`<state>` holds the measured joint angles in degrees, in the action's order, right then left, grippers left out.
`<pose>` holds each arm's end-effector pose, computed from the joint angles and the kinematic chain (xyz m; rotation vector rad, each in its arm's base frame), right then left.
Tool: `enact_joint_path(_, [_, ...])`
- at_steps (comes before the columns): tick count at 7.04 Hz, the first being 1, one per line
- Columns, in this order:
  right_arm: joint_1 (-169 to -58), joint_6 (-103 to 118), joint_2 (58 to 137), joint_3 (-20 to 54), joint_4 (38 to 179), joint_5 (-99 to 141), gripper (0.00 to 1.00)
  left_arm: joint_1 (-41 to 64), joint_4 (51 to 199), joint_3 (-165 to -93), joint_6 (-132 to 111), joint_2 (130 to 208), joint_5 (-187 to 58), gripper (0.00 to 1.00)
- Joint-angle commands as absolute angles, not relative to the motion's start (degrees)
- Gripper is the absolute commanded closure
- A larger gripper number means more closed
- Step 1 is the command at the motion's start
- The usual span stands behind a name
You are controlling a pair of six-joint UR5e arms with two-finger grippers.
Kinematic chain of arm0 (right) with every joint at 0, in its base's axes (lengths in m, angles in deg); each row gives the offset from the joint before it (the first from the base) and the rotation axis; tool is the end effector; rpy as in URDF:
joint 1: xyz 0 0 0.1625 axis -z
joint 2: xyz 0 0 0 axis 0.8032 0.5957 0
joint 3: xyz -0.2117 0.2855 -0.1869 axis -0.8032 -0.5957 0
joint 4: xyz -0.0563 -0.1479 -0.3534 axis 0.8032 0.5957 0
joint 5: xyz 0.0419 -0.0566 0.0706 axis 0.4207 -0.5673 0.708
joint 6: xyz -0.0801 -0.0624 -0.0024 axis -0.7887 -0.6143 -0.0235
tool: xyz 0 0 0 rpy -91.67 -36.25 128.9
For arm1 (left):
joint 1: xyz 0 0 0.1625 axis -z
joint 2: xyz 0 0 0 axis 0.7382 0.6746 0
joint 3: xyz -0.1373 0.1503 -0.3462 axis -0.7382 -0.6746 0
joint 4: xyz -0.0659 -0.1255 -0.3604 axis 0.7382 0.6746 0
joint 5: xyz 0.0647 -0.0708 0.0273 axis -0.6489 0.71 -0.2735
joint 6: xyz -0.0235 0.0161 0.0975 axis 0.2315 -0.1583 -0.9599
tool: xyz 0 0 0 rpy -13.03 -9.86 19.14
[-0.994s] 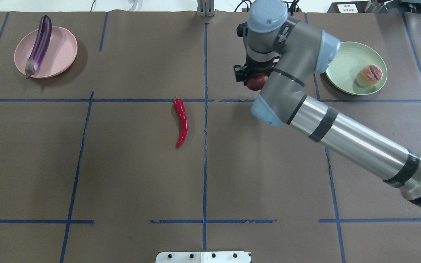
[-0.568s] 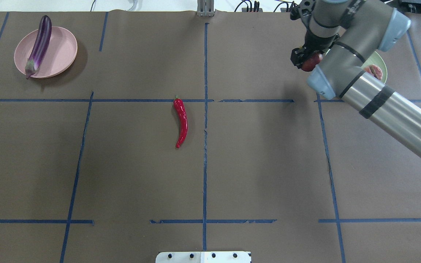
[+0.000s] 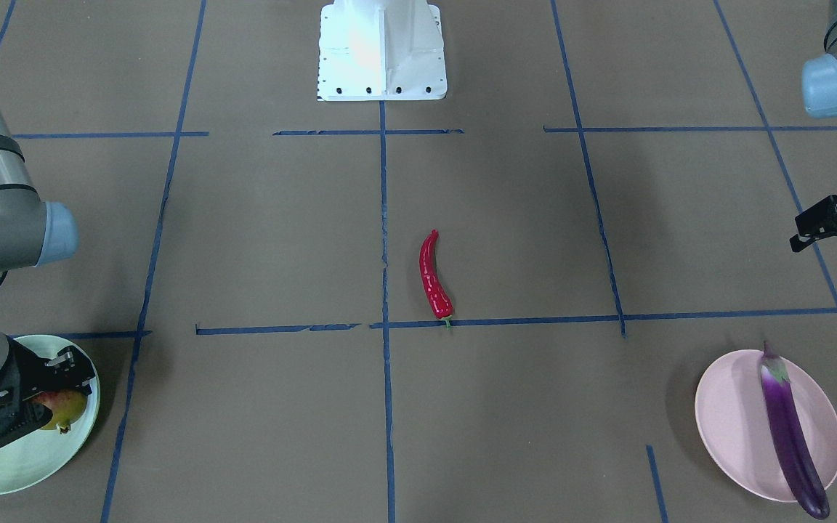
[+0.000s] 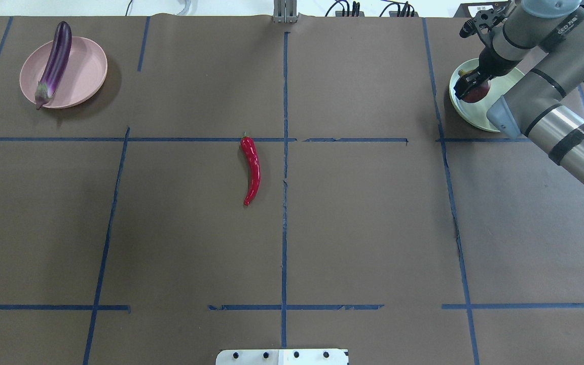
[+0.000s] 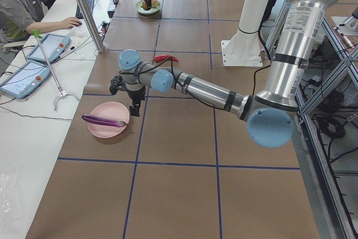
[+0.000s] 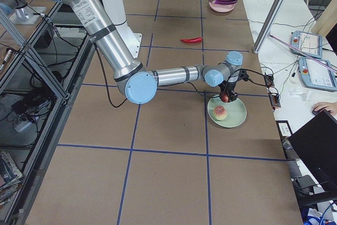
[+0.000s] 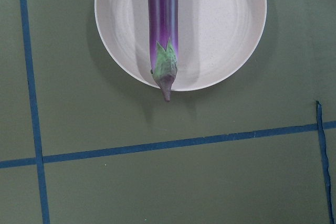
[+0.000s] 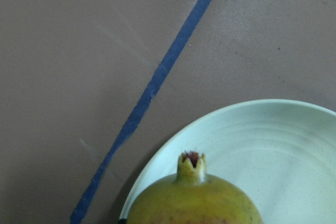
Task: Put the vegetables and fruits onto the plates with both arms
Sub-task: 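Carry the pomegranate to the green plate and release it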
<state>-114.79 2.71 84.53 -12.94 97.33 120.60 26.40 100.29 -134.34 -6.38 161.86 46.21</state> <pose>-0.2716 -0.6615 0.4836 0.2956 -0.7016 -0.4369 0.0897 -0.5465 0.4739 0.1093 0.8026 0.0920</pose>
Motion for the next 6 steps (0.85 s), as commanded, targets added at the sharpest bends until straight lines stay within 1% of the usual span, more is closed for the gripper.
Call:
enact_joint_path(1, [-114.8, 2.9, 84.2, -13.1, 97.1, 120.8, 0.0, 26.4, 100.2, -134.7, -6.4, 161.8, 46.2, 0.0])
enact_joint_path(2, [-116.0, 2.8, 84.1, -11.9, 98.3, 121.5, 0.0, 26.1, 100.3, -134.2, -6.4, 162.0, 46.2, 0.0])
enact_joint_path(3, [-119.1, 2.7, 84.2, -9.8, 103.6, 124.8, 0.0, 23.7, 100.5, -133.9, -6.4, 162.5, 46.1, 0.0])
enact_joint_path(5, [-126.2, 1.5, 85.8, -2.6, 117.3, 127.7, 0.0, 19.3, 100.2, -133.5, -5.6, 165.6, 46.1, 0.0])
enact_joint_path(6, [-128.0, -2.9, 89.2, 1.1, 120.6, 127.8, 0.0, 15.6, 100.5, -133.6, 1.6, 167.5, 45.8, 0.0])
